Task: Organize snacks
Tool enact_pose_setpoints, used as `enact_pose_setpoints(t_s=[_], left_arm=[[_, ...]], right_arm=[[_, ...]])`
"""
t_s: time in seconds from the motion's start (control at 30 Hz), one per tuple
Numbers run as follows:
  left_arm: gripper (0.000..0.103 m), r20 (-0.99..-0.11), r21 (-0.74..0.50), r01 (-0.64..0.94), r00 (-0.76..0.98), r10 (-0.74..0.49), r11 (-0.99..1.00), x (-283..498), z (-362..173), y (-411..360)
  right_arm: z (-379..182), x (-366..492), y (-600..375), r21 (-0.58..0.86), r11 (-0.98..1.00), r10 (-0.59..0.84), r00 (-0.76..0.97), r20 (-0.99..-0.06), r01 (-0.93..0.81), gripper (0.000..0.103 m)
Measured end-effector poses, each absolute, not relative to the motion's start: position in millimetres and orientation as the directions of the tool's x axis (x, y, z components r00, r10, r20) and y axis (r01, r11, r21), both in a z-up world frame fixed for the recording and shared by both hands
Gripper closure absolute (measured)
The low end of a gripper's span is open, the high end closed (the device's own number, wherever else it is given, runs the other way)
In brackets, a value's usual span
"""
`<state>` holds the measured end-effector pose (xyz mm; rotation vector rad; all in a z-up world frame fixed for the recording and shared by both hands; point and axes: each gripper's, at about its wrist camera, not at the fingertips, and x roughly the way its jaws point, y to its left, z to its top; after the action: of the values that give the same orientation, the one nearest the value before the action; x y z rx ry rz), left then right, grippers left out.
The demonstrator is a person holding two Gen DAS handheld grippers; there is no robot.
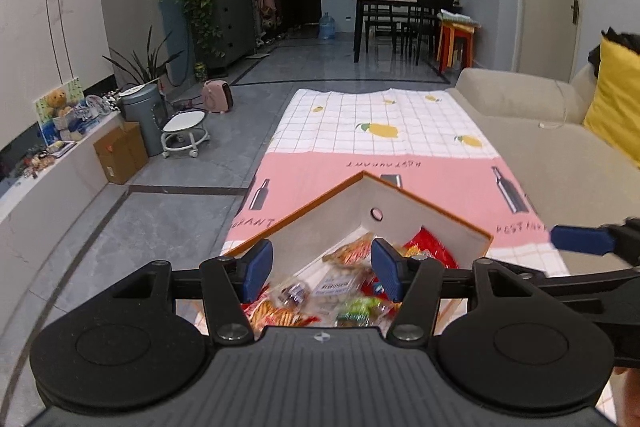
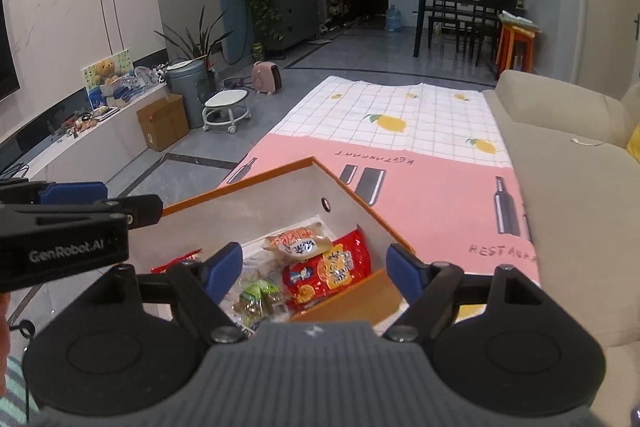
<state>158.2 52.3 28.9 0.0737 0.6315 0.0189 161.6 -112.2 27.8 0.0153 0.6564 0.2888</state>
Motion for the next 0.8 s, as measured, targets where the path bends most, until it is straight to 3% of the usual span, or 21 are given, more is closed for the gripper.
enact_pose_setpoints(t_s=[0.53,0.8], left_arm=[[0.036,-0.594,0.171,0.031,0.801,0.078,0.985,126.6,9.6,42.2],[0.020,-0.595,0.207,0.026,0.797,0.105,0.978,119.1,-4.2,39.0]], right_arm=[[18.0,100.8,-129.5,0.098,0.969,0.239,0.760,-0.605,-0.227,0.016],[4.3,100.1,-127.2,0.093,0.970,0.230,0.734,-0.639,-0.222,0.008]])
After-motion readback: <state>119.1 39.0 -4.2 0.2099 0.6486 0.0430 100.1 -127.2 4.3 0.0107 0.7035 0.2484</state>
